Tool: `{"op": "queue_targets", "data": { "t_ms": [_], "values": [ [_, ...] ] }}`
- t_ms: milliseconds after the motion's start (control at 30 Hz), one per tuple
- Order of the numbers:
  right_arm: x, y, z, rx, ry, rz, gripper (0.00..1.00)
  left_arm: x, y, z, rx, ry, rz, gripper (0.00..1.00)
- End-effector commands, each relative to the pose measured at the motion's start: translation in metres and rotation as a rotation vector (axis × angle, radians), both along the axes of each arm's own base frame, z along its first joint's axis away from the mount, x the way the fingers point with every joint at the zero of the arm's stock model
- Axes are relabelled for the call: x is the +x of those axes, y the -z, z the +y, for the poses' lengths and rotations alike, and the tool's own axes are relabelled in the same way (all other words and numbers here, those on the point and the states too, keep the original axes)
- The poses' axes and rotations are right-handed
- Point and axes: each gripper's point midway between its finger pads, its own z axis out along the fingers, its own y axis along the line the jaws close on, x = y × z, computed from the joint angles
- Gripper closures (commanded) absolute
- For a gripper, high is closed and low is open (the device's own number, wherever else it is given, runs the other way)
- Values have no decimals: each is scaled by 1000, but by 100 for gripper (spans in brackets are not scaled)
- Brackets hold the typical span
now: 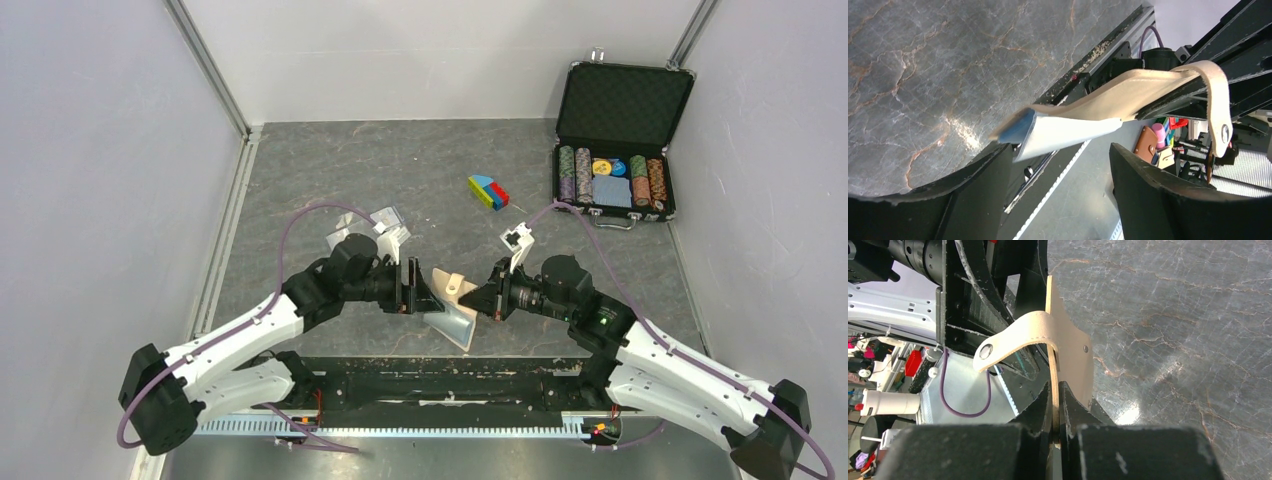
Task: Put the credit cards into the card holder
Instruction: Open the card holder at the center of the board.
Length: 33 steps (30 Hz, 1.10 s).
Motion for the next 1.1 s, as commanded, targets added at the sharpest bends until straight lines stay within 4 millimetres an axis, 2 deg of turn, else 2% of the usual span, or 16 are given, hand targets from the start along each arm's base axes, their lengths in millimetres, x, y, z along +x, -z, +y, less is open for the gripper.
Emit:
{"op": "queue_targets", "data": {
  "t_ms": [0, 33, 200, 267, 367, 567, 833, 1067],
  "values": [
    [1, -11, 4, 54, 0, -8, 100, 4, -9, -12, -54, 11, -21, 26],
    [2, -16, 5, 73, 2, -22, 100, 3, -8, -15, -54, 20, -17, 28],
    [3, -15, 5, 71, 6, -16, 100, -2, -1, -21, -41, 48, -1, 39],
    [4, -13, 5, 63, 12, -11, 100, -5, -4, -21, -50, 52, -1, 46],
    [4, -8, 3, 40, 19, -1, 100, -8, -13, -17, -67, 39, -9, 49],
    [2, 0, 2, 24, 11, 11, 100, -14, -42, -11, -133, 27, -44, 42],
    [-7, -5, 7, 95, -26, 42, 100, -15, -65, -20, -250, 45, -74, 28],
    [-14, -3, 10, 149, -25, 137, 100, -8, -93, -23, -347, 29, -174, 10]
  ]
}}
